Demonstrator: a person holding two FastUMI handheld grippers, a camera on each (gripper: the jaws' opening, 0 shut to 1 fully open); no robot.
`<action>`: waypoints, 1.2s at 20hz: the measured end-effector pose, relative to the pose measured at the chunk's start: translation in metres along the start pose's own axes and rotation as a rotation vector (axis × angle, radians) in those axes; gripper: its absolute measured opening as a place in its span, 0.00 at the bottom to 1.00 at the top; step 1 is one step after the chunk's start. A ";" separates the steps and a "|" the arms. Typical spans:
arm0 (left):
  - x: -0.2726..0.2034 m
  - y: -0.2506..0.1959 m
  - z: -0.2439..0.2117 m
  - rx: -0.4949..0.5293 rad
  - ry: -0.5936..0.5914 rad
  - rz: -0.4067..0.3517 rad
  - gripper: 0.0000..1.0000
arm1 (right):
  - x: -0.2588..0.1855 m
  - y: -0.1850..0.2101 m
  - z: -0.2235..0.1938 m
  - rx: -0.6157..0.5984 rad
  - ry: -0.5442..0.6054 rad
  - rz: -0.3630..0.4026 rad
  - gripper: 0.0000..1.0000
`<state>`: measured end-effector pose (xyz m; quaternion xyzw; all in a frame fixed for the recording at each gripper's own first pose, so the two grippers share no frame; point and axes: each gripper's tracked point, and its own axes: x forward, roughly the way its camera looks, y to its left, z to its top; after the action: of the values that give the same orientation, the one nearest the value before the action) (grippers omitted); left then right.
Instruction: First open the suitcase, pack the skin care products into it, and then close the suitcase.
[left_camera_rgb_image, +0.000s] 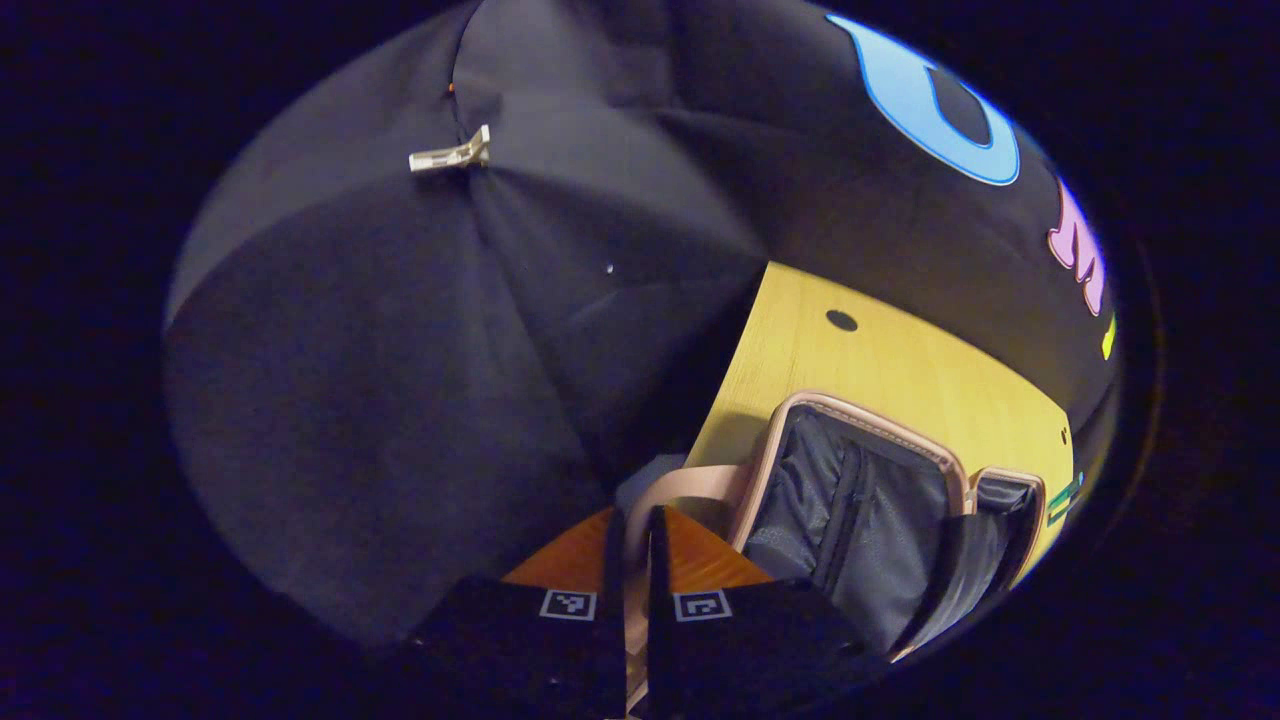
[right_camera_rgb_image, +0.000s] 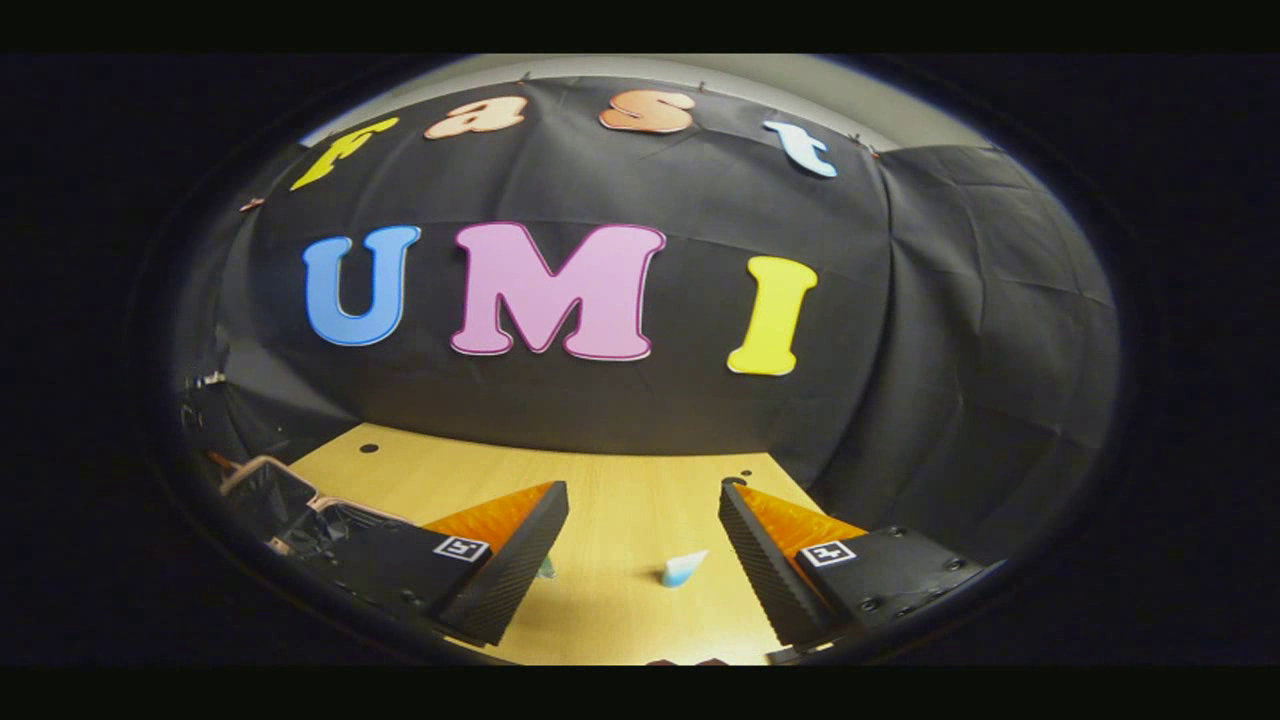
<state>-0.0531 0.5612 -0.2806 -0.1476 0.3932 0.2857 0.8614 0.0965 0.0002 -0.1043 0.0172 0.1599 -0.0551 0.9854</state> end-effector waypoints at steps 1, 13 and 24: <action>0.006 0.003 -0.006 0.025 0.002 0.011 0.15 | -0.001 0.002 -0.003 0.021 0.012 -0.007 0.96; -0.121 -0.065 0.072 0.177 -0.373 -0.008 0.94 | 0.005 -0.013 -0.043 0.008 0.017 -0.024 0.96; -0.257 -0.430 -0.006 0.297 -0.474 -0.484 0.98 | 0.047 -0.037 -0.113 0.024 0.107 0.072 0.96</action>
<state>0.0690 0.1208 -0.0764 -0.0393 0.1734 0.0401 0.9832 0.1013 -0.0354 -0.2270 0.0378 0.2108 -0.0205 0.9766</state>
